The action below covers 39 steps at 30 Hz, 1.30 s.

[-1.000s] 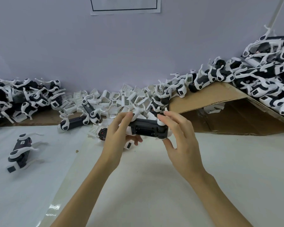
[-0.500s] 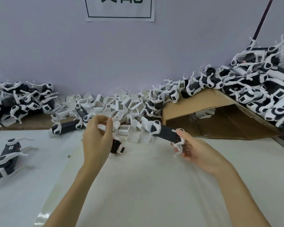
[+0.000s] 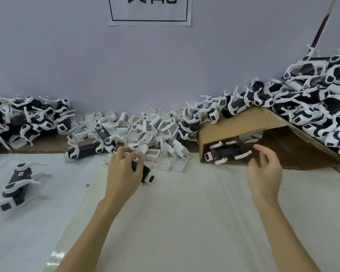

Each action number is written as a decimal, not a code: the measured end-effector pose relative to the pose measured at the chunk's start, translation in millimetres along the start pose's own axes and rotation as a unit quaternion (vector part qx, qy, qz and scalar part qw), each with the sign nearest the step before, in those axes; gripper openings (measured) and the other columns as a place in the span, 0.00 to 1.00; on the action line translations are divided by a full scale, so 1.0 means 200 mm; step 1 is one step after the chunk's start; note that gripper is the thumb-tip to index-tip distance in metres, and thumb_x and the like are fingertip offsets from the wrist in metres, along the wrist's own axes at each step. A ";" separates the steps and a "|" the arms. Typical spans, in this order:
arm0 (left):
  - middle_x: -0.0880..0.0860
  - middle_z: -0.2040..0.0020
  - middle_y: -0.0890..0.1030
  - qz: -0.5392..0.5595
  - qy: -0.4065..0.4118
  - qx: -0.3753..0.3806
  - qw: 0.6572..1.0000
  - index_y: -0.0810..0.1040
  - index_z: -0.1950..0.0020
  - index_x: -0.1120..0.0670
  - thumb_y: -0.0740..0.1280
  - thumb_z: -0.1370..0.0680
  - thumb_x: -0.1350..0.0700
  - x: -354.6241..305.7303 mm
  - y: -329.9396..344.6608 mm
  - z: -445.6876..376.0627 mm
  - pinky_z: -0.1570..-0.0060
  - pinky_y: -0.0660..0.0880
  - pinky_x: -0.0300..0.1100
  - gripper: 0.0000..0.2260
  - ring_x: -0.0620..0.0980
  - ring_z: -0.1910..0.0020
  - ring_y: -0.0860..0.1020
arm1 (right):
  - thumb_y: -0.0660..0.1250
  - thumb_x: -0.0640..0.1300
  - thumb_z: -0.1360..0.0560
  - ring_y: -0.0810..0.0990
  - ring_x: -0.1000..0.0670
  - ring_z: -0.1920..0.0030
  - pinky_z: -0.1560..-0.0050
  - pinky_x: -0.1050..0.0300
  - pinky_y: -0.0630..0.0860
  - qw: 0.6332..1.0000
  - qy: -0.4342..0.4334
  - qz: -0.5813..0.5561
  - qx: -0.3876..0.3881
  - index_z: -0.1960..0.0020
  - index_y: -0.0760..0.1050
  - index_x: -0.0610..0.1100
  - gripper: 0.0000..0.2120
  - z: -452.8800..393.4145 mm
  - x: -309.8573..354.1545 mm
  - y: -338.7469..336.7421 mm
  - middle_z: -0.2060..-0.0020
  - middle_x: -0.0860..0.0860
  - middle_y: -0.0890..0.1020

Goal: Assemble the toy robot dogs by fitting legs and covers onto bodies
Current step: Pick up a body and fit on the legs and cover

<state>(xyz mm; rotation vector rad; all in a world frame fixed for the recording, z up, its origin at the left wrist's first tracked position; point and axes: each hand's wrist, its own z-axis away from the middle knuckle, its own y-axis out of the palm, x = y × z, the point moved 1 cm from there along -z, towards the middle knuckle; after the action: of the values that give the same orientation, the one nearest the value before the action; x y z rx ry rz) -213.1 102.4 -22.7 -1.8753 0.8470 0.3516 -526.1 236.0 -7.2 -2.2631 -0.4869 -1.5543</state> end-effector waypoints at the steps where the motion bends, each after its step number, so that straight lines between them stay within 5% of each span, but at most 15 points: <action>1: 0.53 0.37 0.76 0.003 -0.005 0.004 1.000 0.87 0.43 0.59 0.70 0.16 0.57 0.00 0.00 0.00 0.36 0.73 0.54 0.08 0.58 0.36 0.76 | 0.62 0.25 0.23 0.75 0.48 0.31 0.39 0.68 0.71 0.997 -0.063 0.052 0.002 0.38 0.80 0.46 0.22 0.04 0.02 0.02 0.33 0.47 0.76; 4: 0.51 0.38 0.74 0.014 -0.008 0.009 1.000 0.87 0.43 0.59 0.69 0.16 0.59 0.00 0.00 -0.01 0.37 0.73 0.52 0.08 0.58 0.37 0.76 | 0.61 0.24 0.26 0.79 0.50 0.52 0.52 0.61 0.76 0.983 -0.139 0.116 0.035 0.55 0.80 0.47 0.19 0.15 0.04 0.12 0.48 0.49 0.78; 6: 0.51 0.38 0.74 0.018 0.002 -0.003 1.000 0.87 0.43 0.59 0.69 0.16 0.59 0.00 -0.01 0.00 0.40 0.72 0.49 0.08 0.57 0.38 0.76 | 0.62 0.27 0.24 0.80 0.53 0.57 0.54 0.53 0.78 0.975 -0.111 0.129 0.146 0.57 0.81 0.48 0.18 0.20 0.03 0.20 0.53 0.52 0.83; 8: 0.53 0.37 0.76 0.027 0.013 -0.021 0.999 0.87 0.44 0.60 0.69 0.15 0.59 -0.02 -0.02 0.00 0.44 0.71 0.45 0.08 0.54 0.42 0.77 | 0.62 0.31 0.20 0.81 0.53 0.48 0.43 0.51 0.79 0.947 -0.090 0.173 0.256 0.47 0.82 0.48 0.15 0.23 0.00 0.25 0.45 0.53 0.83; 11: 0.51 0.40 0.77 0.081 0.036 -0.062 0.994 0.87 0.45 0.60 0.68 0.15 0.61 -0.07 -0.05 0.01 0.50 0.70 0.34 0.07 0.46 0.51 0.77 | 0.62 0.34 0.18 0.70 0.47 0.24 0.24 0.50 0.67 0.918 -0.086 0.223 0.317 0.26 0.73 0.44 0.21 0.22 -0.03 0.27 0.23 0.49 0.70; 13: 0.49 0.43 0.80 0.145 0.060 -0.079 0.984 0.87 0.44 0.58 0.68 0.15 0.62 -0.13 -0.08 0.02 0.51 0.71 0.28 0.08 0.39 0.49 0.79 | 0.62 0.33 0.18 0.69 0.48 0.23 0.23 0.52 0.67 0.927 -0.088 0.209 0.300 0.25 0.73 0.43 0.22 0.21 -0.02 0.25 0.22 0.49 0.69; 15: 0.48 0.43 0.83 0.235 0.062 -0.071 0.967 0.87 0.43 0.54 0.67 0.14 0.60 -0.18 -0.09 0.03 0.48 0.75 0.29 0.09 0.40 0.44 0.81 | 0.62 0.34 0.18 0.79 0.52 0.33 0.31 0.55 0.75 0.943 -0.075 0.165 0.279 0.32 0.79 0.47 0.18 0.22 -0.01 0.24 0.33 0.52 0.81; 17: 0.48 0.44 0.86 0.362 0.029 -0.026 0.931 0.87 0.42 0.53 0.66 0.14 0.58 -0.23 -0.09 0.05 0.44 0.79 0.36 0.09 0.46 0.42 0.84 | 0.65 0.36 0.17 0.83 0.54 0.40 0.38 0.52 0.81 0.947 -0.045 0.080 0.308 0.34 0.79 0.53 0.16 0.25 0.02 0.26 0.42 0.55 0.84; 22: 0.58 0.42 0.87 0.633 -0.114 0.123 0.756 0.89 0.43 0.54 0.70 0.18 0.53 -0.28 -0.05 0.08 0.48 0.83 0.43 0.10 0.53 0.43 0.86 | 0.78 0.46 0.24 0.66 0.67 0.25 0.36 0.66 0.76 0.881 -0.139 -0.006 0.452 0.20 0.56 0.70 0.44 0.37 0.08 0.32 0.22 0.69 0.64; 25: 0.57 0.40 0.86 0.662 -0.155 0.187 0.709 0.89 0.43 0.56 0.67 0.16 0.57 -0.26 -0.03 0.08 0.41 0.83 0.45 0.11 0.52 0.40 0.84 | 0.79 0.47 0.25 0.75 0.59 0.29 0.38 0.62 0.79 0.890 -0.103 -0.069 0.440 0.24 0.67 0.64 0.36 0.37 0.10 0.32 0.30 0.64 0.76; 29: 0.66 0.36 0.83 0.727 -0.279 0.172 0.603 0.81 0.37 0.67 0.65 0.20 0.64 -0.21 0.00 0.08 0.49 0.85 0.52 0.14 0.65 0.40 0.85 | 0.80 0.55 0.31 0.84 0.55 0.42 0.45 0.62 0.80 0.899 -0.017 -0.118 0.421 0.37 0.79 0.61 0.23 0.33 0.11 0.30 0.43 0.58 0.85; 31: 0.68 0.38 0.83 0.713 -0.278 0.176 0.619 0.84 0.40 0.68 0.67 0.18 0.52 -0.22 0.00 0.08 0.51 0.85 0.56 0.19 0.69 0.44 0.85 | 0.78 0.62 0.33 0.84 0.53 0.46 0.43 0.59 0.80 0.902 0.033 -0.134 0.410 0.41 0.82 0.59 0.22 0.31 0.11 0.29 0.49 0.55 0.86; 35: 0.59 0.50 0.87 0.442 -0.119 0.245 0.855 0.84 0.38 0.56 0.62 0.23 0.26 -0.24 -0.03 0.08 0.55 0.83 0.49 0.35 0.61 0.54 0.86 | 0.75 0.70 0.33 0.81 0.47 0.51 0.37 0.50 0.78 0.888 0.140 -0.150 0.413 0.49 0.86 0.42 0.32 0.33 0.12 0.30 0.53 0.39 0.84; 36: 0.57 0.52 0.88 0.404 -0.097 0.239 0.878 0.83 0.38 0.55 0.66 0.24 0.27 -0.25 -0.03 0.08 0.55 0.82 0.48 0.33 0.59 0.57 0.85 | 0.76 0.70 0.33 0.81 0.47 0.51 0.34 0.47 0.77 0.882 0.170 -0.165 0.408 0.47 0.86 0.38 0.34 0.33 0.12 0.30 0.52 0.37 0.84; 39: 0.59 0.52 0.86 0.443 -0.135 0.241 0.853 0.83 0.38 0.59 0.72 0.24 0.34 -0.26 -0.02 0.08 0.55 0.80 0.49 0.29 0.61 0.61 0.84 | 0.76 0.66 0.31 0.82 0.48 0.52 0.31 0.43 0.75 0.867 0.208 -0.179 0.415 0.51 0.88 0.39 0.29 0.32 0.11 0.30 0.54 0.40 0.84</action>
<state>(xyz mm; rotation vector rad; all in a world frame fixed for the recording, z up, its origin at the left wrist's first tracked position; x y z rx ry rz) -244.5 139.1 2.8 -0.8487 1.4158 0.8531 -439.6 215.5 -13.5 -1.1892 -1.2110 -1.5091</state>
